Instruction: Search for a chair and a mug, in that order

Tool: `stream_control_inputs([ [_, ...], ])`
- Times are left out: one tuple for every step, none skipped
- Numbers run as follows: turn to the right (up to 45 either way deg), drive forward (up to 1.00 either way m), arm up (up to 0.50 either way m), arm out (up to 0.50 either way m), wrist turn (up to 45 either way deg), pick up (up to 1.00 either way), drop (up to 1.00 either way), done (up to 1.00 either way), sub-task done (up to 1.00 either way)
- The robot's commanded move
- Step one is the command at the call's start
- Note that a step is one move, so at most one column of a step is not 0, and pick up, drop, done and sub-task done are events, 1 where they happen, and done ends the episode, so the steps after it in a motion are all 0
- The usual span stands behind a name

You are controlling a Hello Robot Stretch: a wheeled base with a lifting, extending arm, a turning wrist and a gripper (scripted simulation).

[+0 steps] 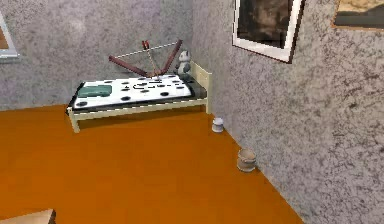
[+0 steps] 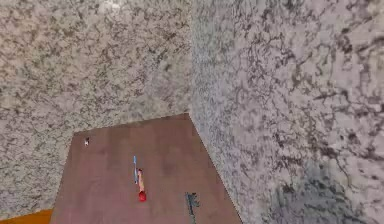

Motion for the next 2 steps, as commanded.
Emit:
stream_control_inputs([
  [0.0,0.65,0.00,0.00,0.0,0.00,0.00,0.00,0.00],
  [-45.0,0.00,0.00,0.00,0.0,0.00,0.00,0.00,0.00],
])
